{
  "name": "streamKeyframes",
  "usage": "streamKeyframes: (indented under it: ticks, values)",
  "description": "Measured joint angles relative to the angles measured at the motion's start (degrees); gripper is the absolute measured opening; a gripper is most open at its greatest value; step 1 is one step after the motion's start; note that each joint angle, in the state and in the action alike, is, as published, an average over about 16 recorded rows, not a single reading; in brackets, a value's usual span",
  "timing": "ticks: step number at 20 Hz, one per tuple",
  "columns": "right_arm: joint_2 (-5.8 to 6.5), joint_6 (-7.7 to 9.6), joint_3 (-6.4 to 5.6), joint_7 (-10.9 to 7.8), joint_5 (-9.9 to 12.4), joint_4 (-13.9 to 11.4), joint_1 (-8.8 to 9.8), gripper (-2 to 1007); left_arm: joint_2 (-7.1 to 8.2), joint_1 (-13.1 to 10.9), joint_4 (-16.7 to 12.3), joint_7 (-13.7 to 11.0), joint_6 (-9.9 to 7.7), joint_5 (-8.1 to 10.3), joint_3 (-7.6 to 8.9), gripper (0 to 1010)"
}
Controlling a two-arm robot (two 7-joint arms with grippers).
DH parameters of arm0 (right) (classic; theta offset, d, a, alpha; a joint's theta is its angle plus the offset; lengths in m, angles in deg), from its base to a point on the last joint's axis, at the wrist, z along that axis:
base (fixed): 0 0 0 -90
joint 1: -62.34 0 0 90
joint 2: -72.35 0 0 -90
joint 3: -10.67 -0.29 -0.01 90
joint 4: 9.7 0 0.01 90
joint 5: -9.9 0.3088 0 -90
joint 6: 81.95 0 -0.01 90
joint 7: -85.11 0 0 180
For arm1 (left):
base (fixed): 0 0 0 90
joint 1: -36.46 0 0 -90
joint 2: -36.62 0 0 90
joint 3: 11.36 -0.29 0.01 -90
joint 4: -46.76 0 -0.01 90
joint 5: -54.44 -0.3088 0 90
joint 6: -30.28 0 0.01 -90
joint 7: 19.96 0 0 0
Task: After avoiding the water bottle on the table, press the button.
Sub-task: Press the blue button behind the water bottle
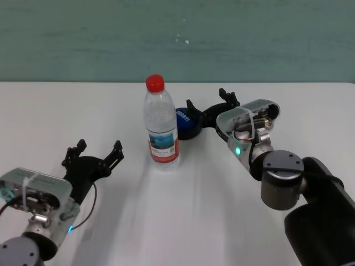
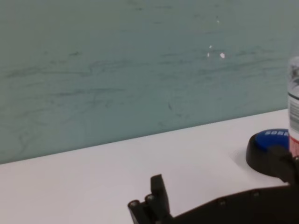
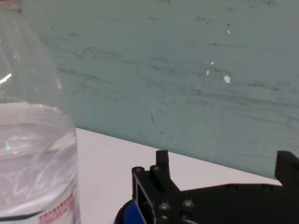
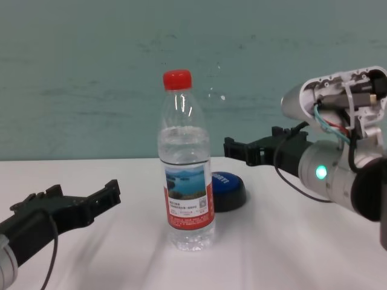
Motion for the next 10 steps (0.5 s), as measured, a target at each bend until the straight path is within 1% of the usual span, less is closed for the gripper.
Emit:
streamKeyframes:
  ticks: [10]
  values:
    - [-0.53,-0.78,0.83,-0.54,-0.03,4.89,-3.26,1003,0.00,0.00,0.00,0.00,0.00,0.00,0.00,1005]
